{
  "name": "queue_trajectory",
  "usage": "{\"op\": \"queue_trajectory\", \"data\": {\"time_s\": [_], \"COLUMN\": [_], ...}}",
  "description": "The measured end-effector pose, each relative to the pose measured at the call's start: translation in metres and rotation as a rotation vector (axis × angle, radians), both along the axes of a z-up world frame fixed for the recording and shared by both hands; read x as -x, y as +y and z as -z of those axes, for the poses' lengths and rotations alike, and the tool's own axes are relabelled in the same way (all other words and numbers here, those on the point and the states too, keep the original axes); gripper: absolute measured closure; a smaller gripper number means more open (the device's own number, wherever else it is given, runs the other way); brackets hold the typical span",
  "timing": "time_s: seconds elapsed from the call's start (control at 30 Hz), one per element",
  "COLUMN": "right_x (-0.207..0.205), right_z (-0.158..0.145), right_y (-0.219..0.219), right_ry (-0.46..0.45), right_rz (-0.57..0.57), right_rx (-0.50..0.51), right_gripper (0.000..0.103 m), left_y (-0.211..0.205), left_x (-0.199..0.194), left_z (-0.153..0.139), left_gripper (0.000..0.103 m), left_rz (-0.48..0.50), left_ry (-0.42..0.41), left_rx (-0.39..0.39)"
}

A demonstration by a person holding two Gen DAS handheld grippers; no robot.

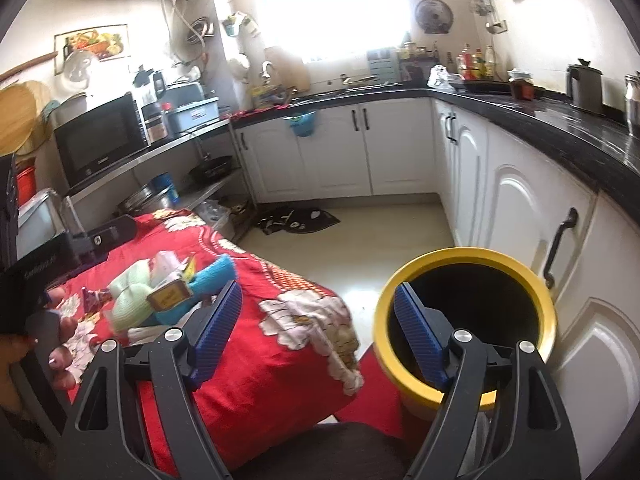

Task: Collect trash
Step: 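Move both open tools back over the table, then grasp the purple chip bag with the left tool while the right tool grasps the chocolate bar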

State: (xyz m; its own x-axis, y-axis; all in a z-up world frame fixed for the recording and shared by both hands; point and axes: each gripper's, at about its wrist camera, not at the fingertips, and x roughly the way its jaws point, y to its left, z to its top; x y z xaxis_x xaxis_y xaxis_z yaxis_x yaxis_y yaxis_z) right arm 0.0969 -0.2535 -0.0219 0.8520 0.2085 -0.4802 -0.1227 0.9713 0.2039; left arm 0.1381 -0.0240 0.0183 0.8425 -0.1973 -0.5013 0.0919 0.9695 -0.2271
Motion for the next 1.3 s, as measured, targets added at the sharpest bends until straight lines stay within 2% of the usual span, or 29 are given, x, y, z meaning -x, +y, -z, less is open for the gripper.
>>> {"op": "queue_trajectory", "data": {"time_s": [0.43, 0.77, 1.0, 1.3], "right_x": [-0.002, -0.025, -0.042, -0.060], "right_z": [0.002, 0.014, 0.034, 0.061], "right_y": [0.054, 0.089, 0.114, 0.131], "right_ry": [0.021, 0.069, 0.128, 0.207], "right_rz": [-0.125, -0.199, -0.241, -0.257], "right_rx": [0.027, 0.049, 0.058, 0.046], "right_gripper": [0.027, 0.027, 0.027, 0.033], "left_y": [0.062, 0.108, 0.153, 0.220], "left_x": [0.010, 0.014, 0.011, -0.003], "left_z": [-0.001, 0.003, 0.027, 0.059], "left_gripper": [0.011, 0.011, 0.011, 0.011], "left_rz": [-0.126, -0.224, -0.325, -0.432], "left_ry": [-0.015, -0.008, 0.058, 0.154], "left_rx": [0.029, 0.019, -0.014, 0.019]}}
